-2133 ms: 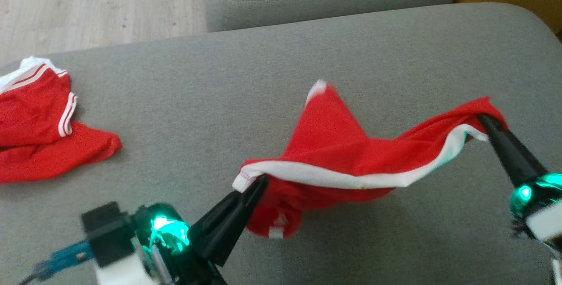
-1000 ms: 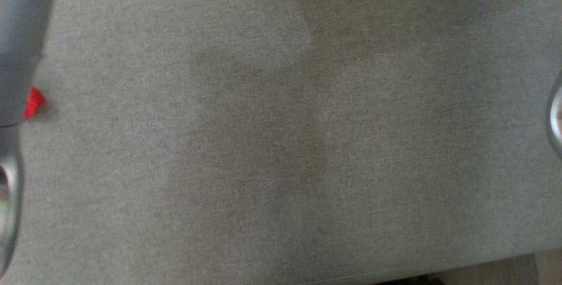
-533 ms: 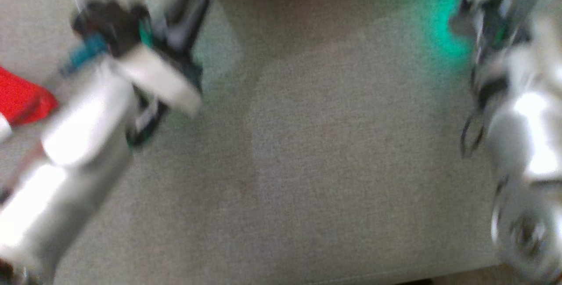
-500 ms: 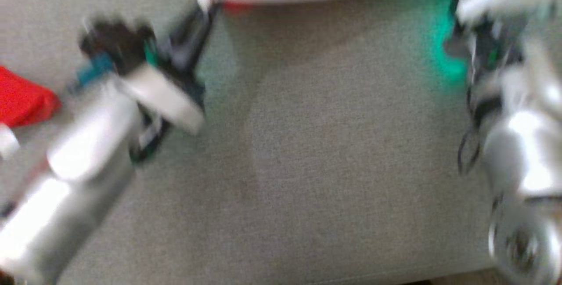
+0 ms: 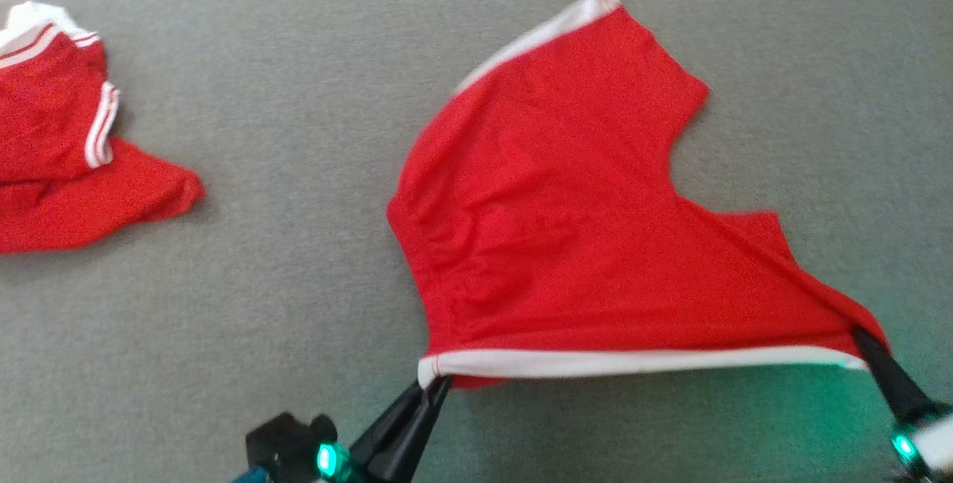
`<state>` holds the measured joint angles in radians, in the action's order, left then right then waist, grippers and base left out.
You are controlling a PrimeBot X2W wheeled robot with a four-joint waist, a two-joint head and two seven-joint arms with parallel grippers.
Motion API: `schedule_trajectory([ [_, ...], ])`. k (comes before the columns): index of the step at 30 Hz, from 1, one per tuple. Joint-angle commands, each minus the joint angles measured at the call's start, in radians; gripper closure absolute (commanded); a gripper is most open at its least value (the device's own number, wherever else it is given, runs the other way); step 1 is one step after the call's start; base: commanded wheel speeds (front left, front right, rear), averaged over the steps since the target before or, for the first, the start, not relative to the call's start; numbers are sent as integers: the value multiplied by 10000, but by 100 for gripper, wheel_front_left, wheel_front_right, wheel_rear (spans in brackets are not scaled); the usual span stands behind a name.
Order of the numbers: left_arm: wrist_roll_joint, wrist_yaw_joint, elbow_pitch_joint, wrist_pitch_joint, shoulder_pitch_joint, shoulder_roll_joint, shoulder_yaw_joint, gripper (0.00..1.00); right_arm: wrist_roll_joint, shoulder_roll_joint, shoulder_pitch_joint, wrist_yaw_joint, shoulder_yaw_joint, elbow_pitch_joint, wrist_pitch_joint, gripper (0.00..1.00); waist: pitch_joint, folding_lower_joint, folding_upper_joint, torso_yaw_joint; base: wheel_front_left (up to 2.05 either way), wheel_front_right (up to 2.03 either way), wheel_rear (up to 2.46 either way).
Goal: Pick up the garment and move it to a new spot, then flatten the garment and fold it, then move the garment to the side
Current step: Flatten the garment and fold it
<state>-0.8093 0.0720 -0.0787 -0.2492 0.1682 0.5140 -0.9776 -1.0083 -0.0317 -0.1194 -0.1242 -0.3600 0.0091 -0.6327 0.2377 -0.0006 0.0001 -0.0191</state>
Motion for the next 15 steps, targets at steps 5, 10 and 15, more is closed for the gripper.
schedule_trajectory([
  [5,-211,41,-1309,-104,-44,218,798,100,-754,-188,-586,-65,-96,-2506,-360,100,141,6,-1,446,0,0,0],
  [10,-676,-348,-1565,123,743,8,1154,100,-179,-187,796,-65,-122,-2424,-924,100,501,6,-1,781,0,0,0],
  [15,-1359,-731,-1223,680,2137,-608,1579,100,1256,-186,3761,-65,-352,-1397,-1835,100,1241,6,-1,1367,0,0,0],
])
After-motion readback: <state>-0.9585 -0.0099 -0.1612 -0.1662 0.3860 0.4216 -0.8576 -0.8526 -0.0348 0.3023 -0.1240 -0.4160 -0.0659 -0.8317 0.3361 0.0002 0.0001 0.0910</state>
